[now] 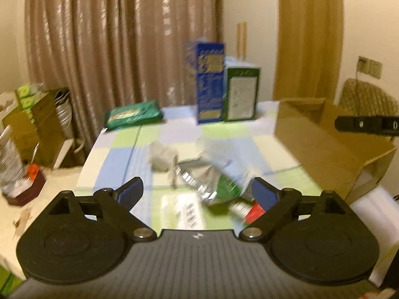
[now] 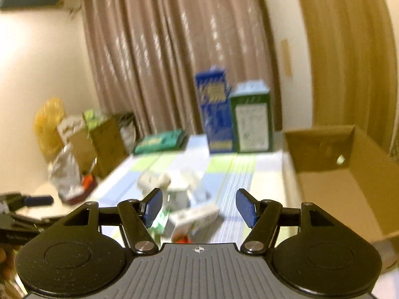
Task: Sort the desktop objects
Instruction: 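Move both tools back over the table toward the remaining items, then grasp the red candy packet with the left tool while the right tool grasps the green-white box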
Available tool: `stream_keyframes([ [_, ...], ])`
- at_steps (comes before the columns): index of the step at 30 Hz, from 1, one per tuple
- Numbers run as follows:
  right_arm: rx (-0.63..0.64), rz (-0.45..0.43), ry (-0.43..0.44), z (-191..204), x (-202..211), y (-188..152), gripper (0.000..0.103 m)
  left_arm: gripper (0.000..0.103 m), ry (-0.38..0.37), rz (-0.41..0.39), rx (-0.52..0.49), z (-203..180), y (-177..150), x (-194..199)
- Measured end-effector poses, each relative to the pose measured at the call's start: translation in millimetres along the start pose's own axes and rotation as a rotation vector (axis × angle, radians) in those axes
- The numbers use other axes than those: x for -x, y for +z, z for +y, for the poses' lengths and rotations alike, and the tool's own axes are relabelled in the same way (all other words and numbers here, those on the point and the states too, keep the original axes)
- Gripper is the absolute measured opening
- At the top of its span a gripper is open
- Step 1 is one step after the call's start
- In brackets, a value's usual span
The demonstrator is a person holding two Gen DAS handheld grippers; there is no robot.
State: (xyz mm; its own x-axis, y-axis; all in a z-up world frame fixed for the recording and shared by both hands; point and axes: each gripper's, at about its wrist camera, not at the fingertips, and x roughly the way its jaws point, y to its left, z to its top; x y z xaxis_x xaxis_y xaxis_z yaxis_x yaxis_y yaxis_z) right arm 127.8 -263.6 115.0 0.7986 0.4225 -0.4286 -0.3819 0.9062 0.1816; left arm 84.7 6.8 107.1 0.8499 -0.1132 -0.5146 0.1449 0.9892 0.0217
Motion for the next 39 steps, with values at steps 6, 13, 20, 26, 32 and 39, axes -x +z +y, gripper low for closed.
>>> stream_keyframes([
  [6,0.075,0.112,-0.015,12.1,-32.4,-35.9,0.063,0.093,-0.011,0.062,-0.017,16.8,-42.5,-18.8],
  [13,0.064,0.231,-0.072,-7.8,-43.6,-62.8,0.063,0.081,-0.148,0.101,-0.09,-12.4,-54.9,-49.9],
  [20,0.125,0.28,-0.032,-12.1,-51.3,-85.3,0.063,0.078,-0.248,0.122,-0.082,-40.1,-34.8,-91.3],
  [26,0.167,0.311,-0.001,-10.6,-54.3,-91.9,0.063,0.066,-0.307,0.193,-0.094,-62.7,-30.5,-124.2],
  [32,0.147,0.329,0.015,-12.3,-58.9,-91.6,0.063,0.054,-0.324,0.245,-0.101,-76.9,-29.2,-150.9],
  [39,0.157,0.325,0.04,-7.0,-61.4,-91.7,0.063,0.025,-0.325,0.274,-0.09,-76.5,-31.9,-154.9],
])
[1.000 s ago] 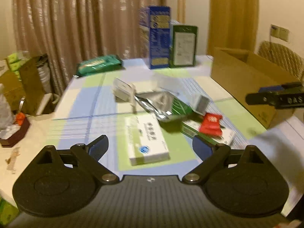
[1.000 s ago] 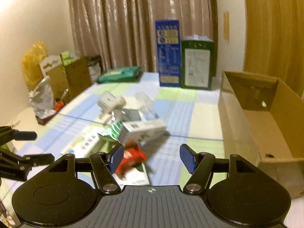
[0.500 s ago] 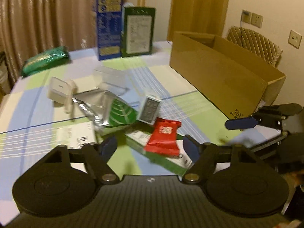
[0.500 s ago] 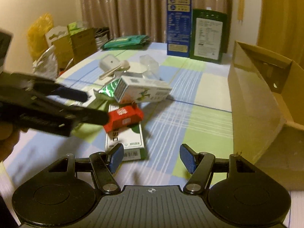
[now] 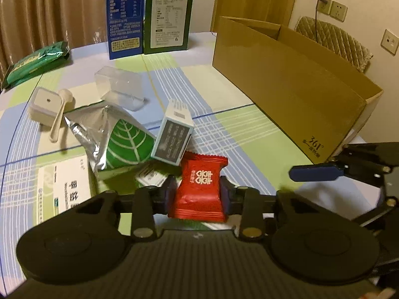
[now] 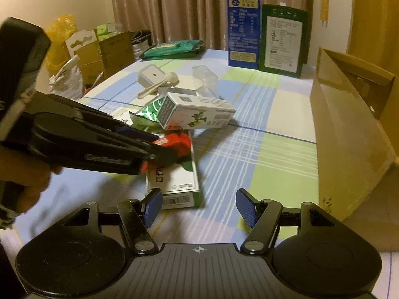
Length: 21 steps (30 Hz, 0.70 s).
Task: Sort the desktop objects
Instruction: 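Grasp the red candy packet with the left tool while the right tool grasps the green-white box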
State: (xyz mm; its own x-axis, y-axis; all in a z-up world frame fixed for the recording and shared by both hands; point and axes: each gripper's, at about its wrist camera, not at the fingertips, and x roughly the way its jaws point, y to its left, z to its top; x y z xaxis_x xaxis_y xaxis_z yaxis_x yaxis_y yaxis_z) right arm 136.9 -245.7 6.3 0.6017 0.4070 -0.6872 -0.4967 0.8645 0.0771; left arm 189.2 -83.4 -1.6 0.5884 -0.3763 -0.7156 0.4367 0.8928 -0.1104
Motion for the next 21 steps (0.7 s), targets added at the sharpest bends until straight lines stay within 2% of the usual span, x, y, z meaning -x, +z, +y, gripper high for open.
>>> stream_keyframes([
  [5,0.063,-0.001,0.03,17.0,-13.4,-0.3,0.063,0.022,0.044,0.009,0.033,11.5,-17.6,29.6],
  [11,0.101,0.017,0.011,32.1,-41.0,-0.2,0.063,0.022,0.104,0.035,0.069,28.5,-45.0,43.4],
  [12,0.095,0.027,0.006,31.9,-45.2,-0.2,0.06,0.022,0.109,0.043,0.067,29.3,-47.6,42.8],
  [13,0.079,0.04,-0.004,30.5,-48.1,-0.6,0.053,0.022,0.114,0.045,0.065,29.8,-49.3,43.2],
  [17,0.028,0.065,-0.034,25.1,-35.4,-2.6,0.053,0.04,0.126,0.03,0.065,29.8,-53.0,46.6],
  [21,-0.015,0.07,-0.085,22.3,-9.4,-12.7,0.052,0.041,0.141,0.046,0.057,25.0,-60.4,47.2],
])
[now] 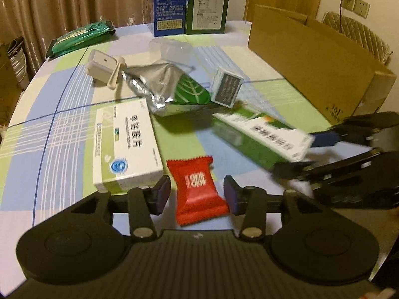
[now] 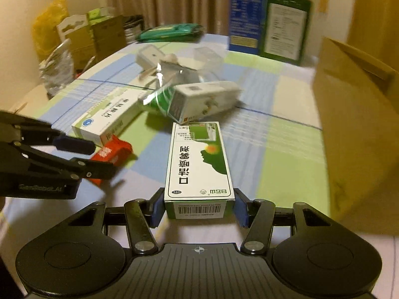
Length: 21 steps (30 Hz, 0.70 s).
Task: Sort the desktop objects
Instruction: 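Grasp the red candy packet with the left tool while the right tool grasps the green-white box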
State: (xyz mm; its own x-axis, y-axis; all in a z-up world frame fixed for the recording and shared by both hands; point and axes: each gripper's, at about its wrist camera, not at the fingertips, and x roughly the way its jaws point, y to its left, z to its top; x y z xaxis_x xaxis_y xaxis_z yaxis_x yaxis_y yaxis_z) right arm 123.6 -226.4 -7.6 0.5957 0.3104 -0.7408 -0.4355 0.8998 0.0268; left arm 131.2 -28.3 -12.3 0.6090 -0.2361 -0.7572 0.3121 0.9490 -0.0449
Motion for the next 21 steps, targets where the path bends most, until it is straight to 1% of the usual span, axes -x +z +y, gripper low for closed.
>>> stream_keyframes([
  [3,-0.042,-0.004,-0.03,0.2,19.1,-17.1,0.053,0.041,0.006,0.01,0.018,-1.0,-8.0,-0.7],
  [6,-0.067,-0.008,-0.036,2.6,28.2,-29.8,0.053,0.041,0.017,-0.008,0.033,-2.2,-11.9,-1.4],
  [8,-0.067,-0.019,-0.047,2.8,28.3,-31.2,0.053,0.041,0.024,-0.027,0.037,-3.4,-11.2,-1.3],
  [10,-0.059,-0.029,-0.055,1.9,25.4,-30.1,0.055,0.041,0.022,-0.039,0.044,-4.1,-9.5,-2.8],
  [12,-0.069,-0.042,-0.057,-0.8,22.0,-29.5,0.061,0.041,0.029,-0.038,0.049,-3.6,-8.1,-7.0],
  [15,-0.092,-0.036,-0.046,-3.2,14.9,-28.6,0.062,0.04,0.035,-0.032,0.055,-3.8,-8.1,-11.1],
  [16,-0.09,-0.033,-0.044,-3.2,12.7,-27.8,0.062,0.037,0.04,-0.028,0.045,-4.7,-7.8,-11.0],
  [17,-0.086,-0.034,-0.046,-2.4,11.2,-27.2,0.062,0.031,0.042,-0.021,0.037,-5.3,-7.8,-10.1],
  [19,-0.07,-0.044,-0.054,-1.0,10.3,-25.3,0.062,0.023,0.034,-0.008,0.048,-4.8,-8.9,-6.4],
  [21,-0.058,-0.058,-0.065,0.0,11.1,-24.0,0.062,0.022,0.031,0.002,0.06,-5.4,-12.2,-0.3],
])
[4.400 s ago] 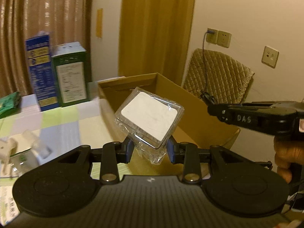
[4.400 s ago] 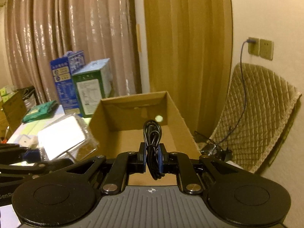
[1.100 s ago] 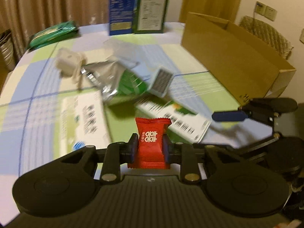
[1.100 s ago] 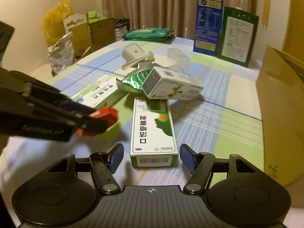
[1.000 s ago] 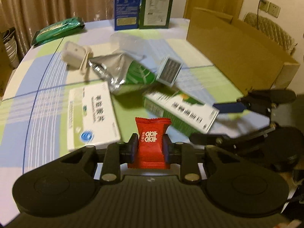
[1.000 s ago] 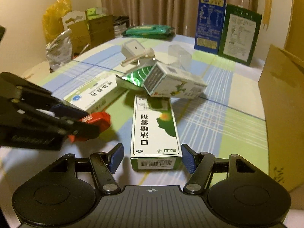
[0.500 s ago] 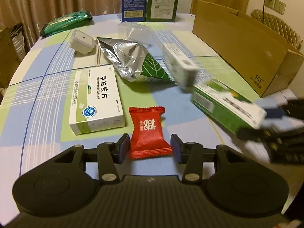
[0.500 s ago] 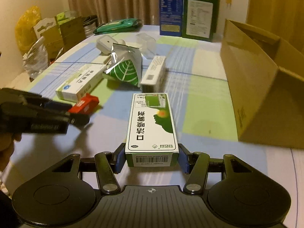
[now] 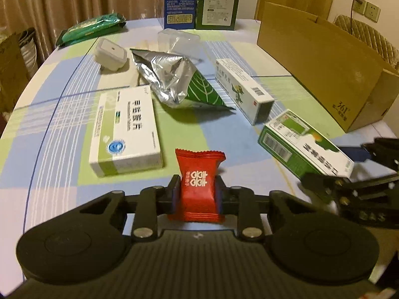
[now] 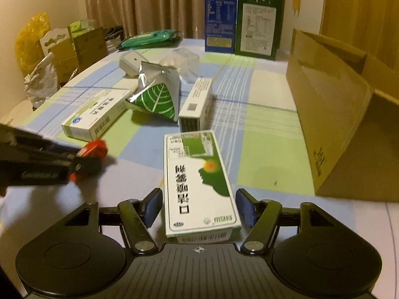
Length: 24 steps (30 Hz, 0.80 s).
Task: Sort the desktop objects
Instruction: 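Grasp the red candy packet with the left tool while the right tool grasps the green-white box, then carry both items to the cardboard box and open the left tool to drop the candy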
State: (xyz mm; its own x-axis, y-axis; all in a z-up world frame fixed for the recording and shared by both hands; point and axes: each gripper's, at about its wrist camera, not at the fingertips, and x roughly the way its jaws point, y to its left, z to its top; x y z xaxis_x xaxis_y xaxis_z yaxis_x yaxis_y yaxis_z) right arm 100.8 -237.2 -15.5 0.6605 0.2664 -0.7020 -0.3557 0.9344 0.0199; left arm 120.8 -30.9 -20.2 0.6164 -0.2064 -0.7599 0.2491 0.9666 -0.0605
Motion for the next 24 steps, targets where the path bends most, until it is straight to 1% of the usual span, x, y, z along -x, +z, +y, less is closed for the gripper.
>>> stream_keyframes([
  [3,-0.002,-0.006,-0.004,-0.6,-0.5,1.0,0.062,0.022,-0.003,0.002,0.009,-3.0,-8.2,6.7],
  [6,-0.002,-0.006,-0.004,-0.1,-2.4,2.1,0.062,0.022,0.0,-0.004,-0.011,-9.0,-12.5,9.9],
  [8,-0.001,-0.007,0.003,0.5,-3.3,3.4,0.062,0.024,0.006,-0.007,-0.027,-11.4,-13.6,9.8],
  [16,0.037,0.0,-0.008,4.3,-7.4,4.4,0.062,0.025,0.024,-0.009,-0.04,-12.7,-14.5,7.3],
  [17,0.041,0.003,-0.01,4.7,-8.1,4.6,0.061,0.024,0.028,-0.008,-0.044,-13.5,-14.4,7.2],
  [18,0.046,0.009,-0.013,5.3,-8.9,4.4,0.056,0.023,0.03,-0.007,-0.049,-14.1,-14.4,7.3],
  [20,0.056,0.016,-0.013,6.1,-9.0,3.8,0.053,0.022,0.034,-0.003,-0.053,-15.0,-14.0,8.0],
  [24,0.056,0.018,-0.02,7.6,-6.1,3.6,0.052,0.021,0.037,0.0,-0.058,-18.2,-14.5,10.2],
])
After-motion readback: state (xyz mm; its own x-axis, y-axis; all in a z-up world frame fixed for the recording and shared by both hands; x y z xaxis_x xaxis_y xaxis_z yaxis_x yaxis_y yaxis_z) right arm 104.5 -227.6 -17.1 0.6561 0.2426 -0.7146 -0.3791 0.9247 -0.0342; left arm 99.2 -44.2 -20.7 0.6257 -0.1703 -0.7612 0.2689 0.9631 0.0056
